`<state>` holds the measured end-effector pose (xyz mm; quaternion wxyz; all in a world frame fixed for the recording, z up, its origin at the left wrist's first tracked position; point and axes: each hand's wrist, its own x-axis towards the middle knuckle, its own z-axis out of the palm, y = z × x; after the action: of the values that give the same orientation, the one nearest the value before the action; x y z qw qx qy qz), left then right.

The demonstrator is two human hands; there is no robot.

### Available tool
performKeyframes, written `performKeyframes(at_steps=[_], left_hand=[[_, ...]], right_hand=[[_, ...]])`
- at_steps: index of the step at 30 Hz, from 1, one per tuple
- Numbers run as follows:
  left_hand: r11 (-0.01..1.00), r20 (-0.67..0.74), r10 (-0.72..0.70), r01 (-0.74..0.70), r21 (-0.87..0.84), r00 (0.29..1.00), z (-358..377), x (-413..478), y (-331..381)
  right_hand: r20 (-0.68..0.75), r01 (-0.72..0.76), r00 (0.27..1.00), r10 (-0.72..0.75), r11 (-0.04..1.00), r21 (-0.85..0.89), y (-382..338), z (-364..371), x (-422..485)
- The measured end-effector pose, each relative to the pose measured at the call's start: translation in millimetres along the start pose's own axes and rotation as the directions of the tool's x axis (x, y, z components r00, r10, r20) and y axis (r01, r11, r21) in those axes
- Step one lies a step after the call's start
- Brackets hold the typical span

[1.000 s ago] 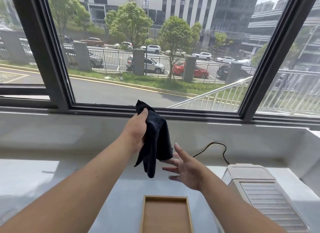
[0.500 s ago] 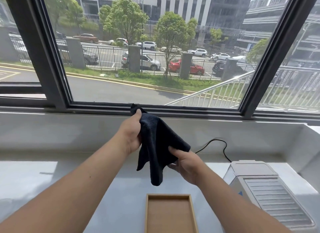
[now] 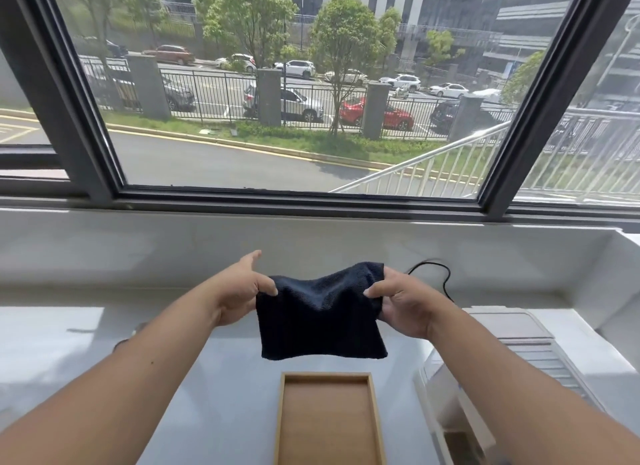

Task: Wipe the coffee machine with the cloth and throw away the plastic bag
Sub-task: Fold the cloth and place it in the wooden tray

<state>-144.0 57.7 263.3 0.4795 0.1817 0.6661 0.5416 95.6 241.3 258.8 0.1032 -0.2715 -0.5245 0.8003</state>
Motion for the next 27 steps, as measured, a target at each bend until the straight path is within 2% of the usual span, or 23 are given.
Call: performKeyframes(at_steps=[5, 8, 11, 13, 16, 19, 21, 24, 25, 27], left_hand=[[0.960, -0.141, 0.075, -0.033, 0.277, 0.987, -4.3, 15.0, -14.5], [0.848, -0.157, 0.198, -0.089, 0.523, 0.967, 3.2, 22.5, -22.0], [0.693, -0.149, 0.303, -0.111, 0.712, 0.941, 10.1, 32.5, -28.7], [0.600, -0.150, 0.343, -0.094, 0.794, 0.927, 12.3, 38.1, -33.2], [0.515, -0.147, 0.361, -0.065, 0.855, 0.921, 12.4, 43.0, -39.5], [0.426, -0.135, 0.389, -0.049, 0.903, 0.911, 10.2, 46.8, -44.5], [0.399, -0.144, 0.391, -0.026, 0.917, 0.909, 8.5, 48.0, -48.1], [0.383, -0.187, 0.364, 0.036, 0.923, 0.912, 5.4, 46.8, -55.0], [0.383, -0.201, 0.346, 0.058, 0.922, 0.917, 4.4, 45.3, -57.4], [0.375, -0.217, 0.291, 0.098, 0.922, 0.932, 2.9, 41.0, -60.6]], right_hand=[[-0.203, -0.075, 0.979, 0.026, 0.968, -0.239, 7.2, -34.1, 15.9], [-0.325, -0.123, 0.945, -0.019, 0.905, -0.408, 18.2, -55.3, 26.0], [-0.304, -0.110, 0.949, -0.078, 0.824, -0.555, 23.5, -66.8, 31.0], [-0.290, -0.104, 0.947, -0.139, 0.719, -0.687, 24.8, -72.9, 33.3], [-0.277, -0.127, 0.938, -0.208, 0.537, -0.834, 22.4, -79.5, 35.7], [-0.249, -0.119, 0.935, -0.253, 0.437, -0.891, 16.0, -78.9, 37.5], [-0.221, -0.072, 0.930, -0.293, 0.446, -0.892, 7.7, -73.7, 39.2], [-0.163, 0.033, 0.955, -0.248, 0.634, -0.773, -11.0, -52.5, 38.3], [-0.115, 0.080, 0.963, -0.245, 0.664, -0.744, -17.4, -43.8, 37.8], [0.000, 0.179, 0.966, -0.259, 0.668, -0.722, -29.1, -25.2, 37.2]])
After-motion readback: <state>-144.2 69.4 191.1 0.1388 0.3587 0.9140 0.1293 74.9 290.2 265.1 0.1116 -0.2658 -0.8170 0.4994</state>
